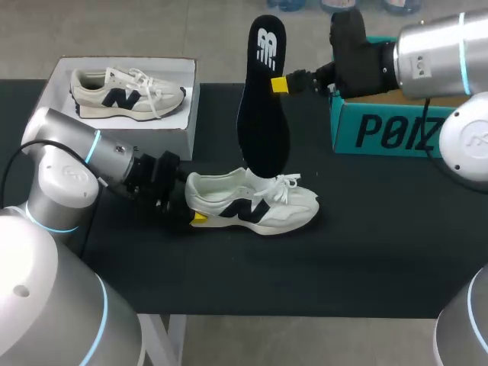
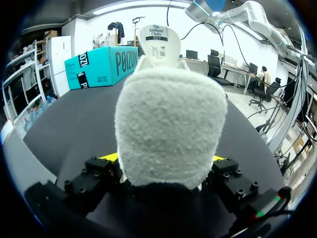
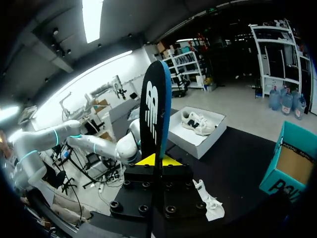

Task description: Take the shoe out of the shoebox, open the shoe tongue, remove and reinsert the insole, then place the shoe into the shoebox

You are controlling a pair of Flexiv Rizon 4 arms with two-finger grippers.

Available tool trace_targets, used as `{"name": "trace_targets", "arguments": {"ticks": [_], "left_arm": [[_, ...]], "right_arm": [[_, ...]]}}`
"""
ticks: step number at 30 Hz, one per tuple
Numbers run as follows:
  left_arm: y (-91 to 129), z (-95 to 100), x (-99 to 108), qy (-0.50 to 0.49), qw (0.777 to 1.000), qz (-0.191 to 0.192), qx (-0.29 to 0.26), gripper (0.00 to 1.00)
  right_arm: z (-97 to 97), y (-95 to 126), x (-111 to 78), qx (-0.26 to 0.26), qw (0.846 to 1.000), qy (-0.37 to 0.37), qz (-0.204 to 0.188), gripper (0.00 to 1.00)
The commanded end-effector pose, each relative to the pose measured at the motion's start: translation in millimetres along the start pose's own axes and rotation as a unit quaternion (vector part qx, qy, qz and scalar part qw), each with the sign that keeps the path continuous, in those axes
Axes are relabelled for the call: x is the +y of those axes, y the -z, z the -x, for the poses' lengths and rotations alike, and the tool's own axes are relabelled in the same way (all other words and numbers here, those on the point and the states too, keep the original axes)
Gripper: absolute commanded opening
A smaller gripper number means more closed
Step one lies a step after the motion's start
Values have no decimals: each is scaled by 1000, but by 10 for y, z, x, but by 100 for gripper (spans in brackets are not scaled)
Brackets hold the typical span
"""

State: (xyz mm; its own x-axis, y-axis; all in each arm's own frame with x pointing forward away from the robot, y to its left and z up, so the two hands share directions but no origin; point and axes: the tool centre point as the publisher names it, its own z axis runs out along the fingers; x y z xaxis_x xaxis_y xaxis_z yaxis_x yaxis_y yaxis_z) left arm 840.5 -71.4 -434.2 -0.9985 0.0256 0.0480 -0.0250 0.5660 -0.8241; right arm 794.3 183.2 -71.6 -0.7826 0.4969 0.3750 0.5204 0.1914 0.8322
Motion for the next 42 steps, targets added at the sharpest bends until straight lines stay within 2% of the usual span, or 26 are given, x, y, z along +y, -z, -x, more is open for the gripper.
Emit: {"name": "trace_targets", "arguments": {"ticks": [1, 6, 8, 13, 16, 25, 28, 31, 36, 42], "left_arm": [[-33, 4, 38, 0, 1000, 0, -1, 0], [-33, 4, 38, 0, 1000, 0, -1, 0], [-33, 4, 38, 0, 1000, 0, -1, 0], [-33, 4, 38, 0, 1000, 0, -1, 0], [-33, 4, 38, 0, 1000, 0, -1, 0], [-33, 4, 38, 0, 1000, 0, -1, 0], [-33, 4, 38, 0, 1000, 0, -1, 0], [-33, 4, 38, 0, 1000, 0, -1, 0], [-33, 4, 38, 0, 1000, 0, -1, 0], [-33, 4, 38, 0, 1000, 0, -1, 0]], "right_arm": [[-2, 157, -71, 3, 1000, 0, 8, 0], [-2, 157, -71, 3, 1000, 0, 8, 0], [-57, 202, -89, 11, 1000, 17, -15, 0], [-212, 532, -157, 33, 997, 45, -51, 0], [-278, 745, -175, 39, 998, 36, -46, 0], [-636, 1133, -244, 54, 995, 37, -70, 0], [-751, 1186, -299, 63, 995, 16, -73, 0], [-846, 1216, -342, 67, 996, -7, -59, 0], [-1021, 1247, -361, 63, 997, -9, -50, 0], [-1139, 1263, -430, 68, 996, -5, -56, 0]]}}
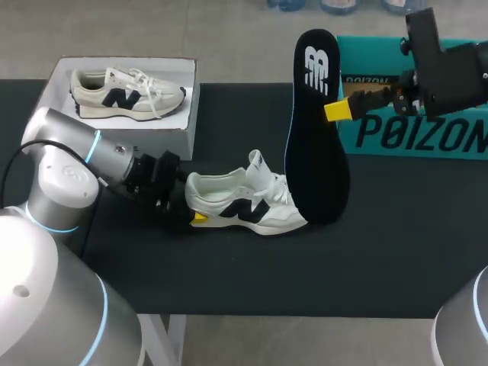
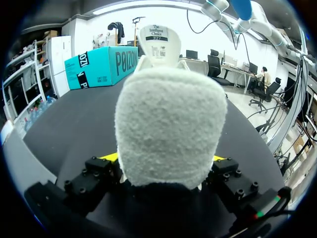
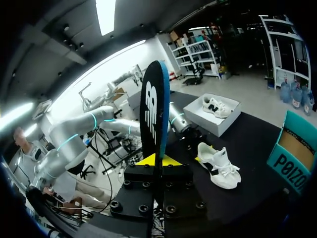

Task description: Take the shoe out of the shoebox, open the shoe tongue, remove and reinsert the insole, then place the shoe into the shoebox

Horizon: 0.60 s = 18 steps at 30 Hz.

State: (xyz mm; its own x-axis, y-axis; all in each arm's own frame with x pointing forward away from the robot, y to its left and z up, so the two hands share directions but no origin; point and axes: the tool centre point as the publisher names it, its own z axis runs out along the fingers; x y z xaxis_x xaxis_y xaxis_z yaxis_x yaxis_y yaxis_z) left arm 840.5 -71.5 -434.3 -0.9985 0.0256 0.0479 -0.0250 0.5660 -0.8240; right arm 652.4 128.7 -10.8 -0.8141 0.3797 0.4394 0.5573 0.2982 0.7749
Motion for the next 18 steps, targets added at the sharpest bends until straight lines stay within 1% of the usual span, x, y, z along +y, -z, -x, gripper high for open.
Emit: {"name": "trace_targets", "arguments": {"ticks": [1, 6, 10, 12, 18], "left_arm": [[-32, 4, 37, 0, 1000, 0, -1, 0], [-32, 4, 37, 0, 1000, 0, -1, 0], [-32, 4, 37, 0, 1000, 0, -1, 0], [-32, 4, 37, 0, 1000, 0, -1, 0], [-32, 4, 37, 0, 1000, 0, -1, 0]], "right_arm": [[-105, 52, -113, 3, 1000, -1, 5, 0], [-186, 104, -154, 5, 1000, -5, 4, 0], [-239, 76, -163, 10, 1000, -9, 5, 0], [-235, 56, -161, -2, 1000, -12, 5, 0], [-235, 56, -161, -2, 1000, -12, 5, 0]]}}
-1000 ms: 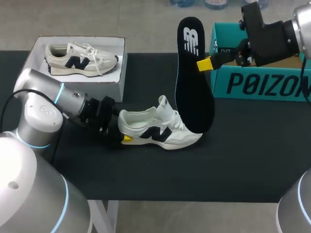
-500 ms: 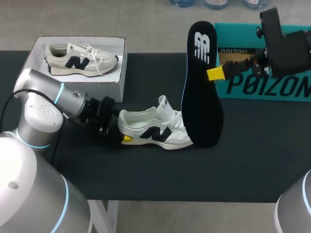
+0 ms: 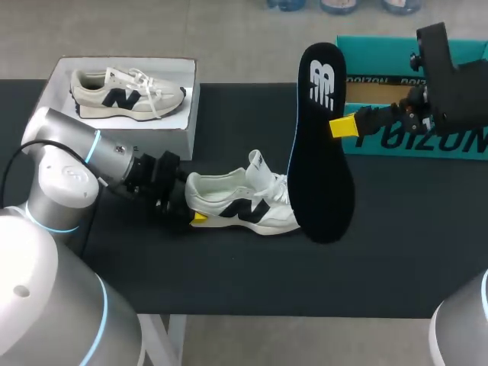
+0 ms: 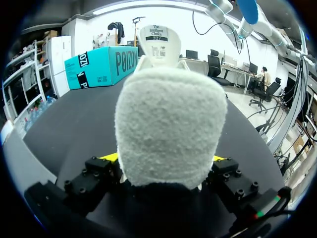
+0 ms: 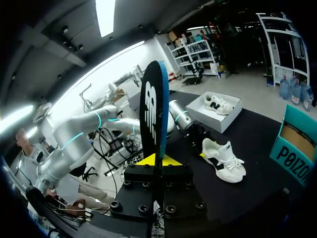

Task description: Take the shoe out of the shoebox, open the shoe tongue, remove and reinsert the insole, then place the shoe into the shoebox

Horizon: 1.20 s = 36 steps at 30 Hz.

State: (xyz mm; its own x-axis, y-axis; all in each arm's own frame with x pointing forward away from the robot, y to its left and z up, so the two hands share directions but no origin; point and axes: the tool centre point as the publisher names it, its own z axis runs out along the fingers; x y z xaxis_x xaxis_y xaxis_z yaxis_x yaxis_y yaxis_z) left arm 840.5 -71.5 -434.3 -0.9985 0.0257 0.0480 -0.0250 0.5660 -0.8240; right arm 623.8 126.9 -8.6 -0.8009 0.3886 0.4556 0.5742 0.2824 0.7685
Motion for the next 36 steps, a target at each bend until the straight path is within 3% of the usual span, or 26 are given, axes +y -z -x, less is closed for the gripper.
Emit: {"name": "trace_targets", "arguments": {"ticks": [1, 12, 13, 14, 15, 16, 17, 23, 29, 36], "left_arm": [[-32, 4, 37, 0, 1000, 0, -1, 0], [-32, 4, 37, 0, 1000, 0, -1, 0], [-16, -7, 44, 9, 1000, 11, -1, 4], [-10, -12, 46, 16, 1000, 19, -2, 15], [-7, -15, 49, 24, 999, 26, -4, 44], [-9, -11, 52, 27, 999, 32, -1, 96], [-12, -7, 49, 27, 999, 37, -2, 100], [31, 0, -25, 29, 997, 74, -2, 100], [119, 12, -97, 72, 985, 159, -6, 100], [119, 12, -97, 72, 985, 159, -6, 100]], "right_arm": [[1, -16, -14, -1, 1000, -1, 1, 0], [1, -16, -14, -1, 1000, -1, 1, 0], [1, -16, -14, -1, 1000, -1, 1, 0], [1, -16, -14, -1, 1000, -1, 1, 0], [1, -16, -14, -1, 1000, -1, 1, 0], [1, -16, -14, -1, 1000, -1, 1, 0], [1, -16, -14, -1, 1000, -1, 1, 0], [1, -16, -14, -1, 1000, -1, 1, 0], [1, -16, -14, -1, 1000, -1, 1, 0], [1, -16, -14, -1, 1000, -1, 1, 0]]}}
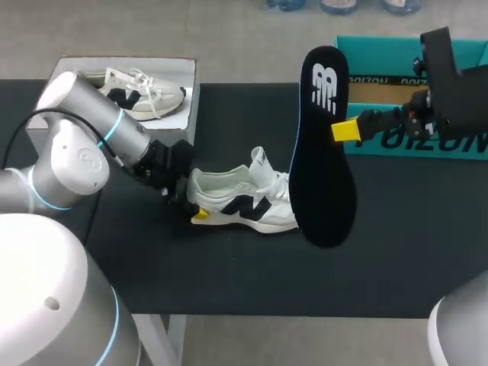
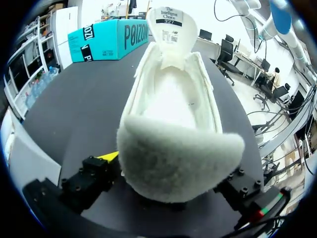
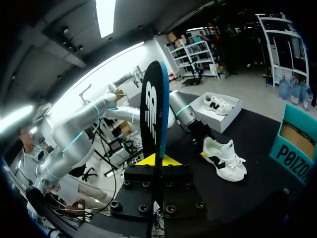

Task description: Take the shoe out of the shoebox, open the shoe tongue, remove and reinsert the insole, then place the shoe into the shoebox

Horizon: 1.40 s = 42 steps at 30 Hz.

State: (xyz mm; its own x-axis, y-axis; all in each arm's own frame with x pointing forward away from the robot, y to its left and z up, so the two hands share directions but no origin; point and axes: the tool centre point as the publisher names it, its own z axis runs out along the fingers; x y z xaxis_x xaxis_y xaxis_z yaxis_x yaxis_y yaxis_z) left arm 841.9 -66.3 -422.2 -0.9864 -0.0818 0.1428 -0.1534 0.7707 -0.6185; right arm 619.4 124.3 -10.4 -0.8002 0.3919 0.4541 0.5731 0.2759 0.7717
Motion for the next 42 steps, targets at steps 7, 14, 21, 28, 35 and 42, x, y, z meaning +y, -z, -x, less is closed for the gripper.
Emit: {"name": "trace_targets", "arguments": {"ticks": [7, 14, 21, 28, 35, 42], "left_arm": [[15, 1, -24, 1, 1000, 17, 0, 100], [110, -60, -107, 35, 991, 131, 12, 100], [169, -137, -171, 41, 976, 213, 13, 100], [195, -122, -127, 44, 967, 249, 11, 100], [329, -160, -186, 1, 959, 284, -28, 100], [483, -218, -221, -3, 958, 283, -47, 100]], "right_arm": [[18, -39, 32, 1, 1000, -1, -2, 0], [18, -39, 32, 1, 1000, -1, -2, 0], [18, -39, 32, 1, 1000, -1, -2, 0], [18, -39, 32, 1, 1000, -1, -2, 0], [18, -39, 32, 1, 1000, -1, -2, 0], [18, -39, 32, 1, 1000, -1, -2, 0]]}}
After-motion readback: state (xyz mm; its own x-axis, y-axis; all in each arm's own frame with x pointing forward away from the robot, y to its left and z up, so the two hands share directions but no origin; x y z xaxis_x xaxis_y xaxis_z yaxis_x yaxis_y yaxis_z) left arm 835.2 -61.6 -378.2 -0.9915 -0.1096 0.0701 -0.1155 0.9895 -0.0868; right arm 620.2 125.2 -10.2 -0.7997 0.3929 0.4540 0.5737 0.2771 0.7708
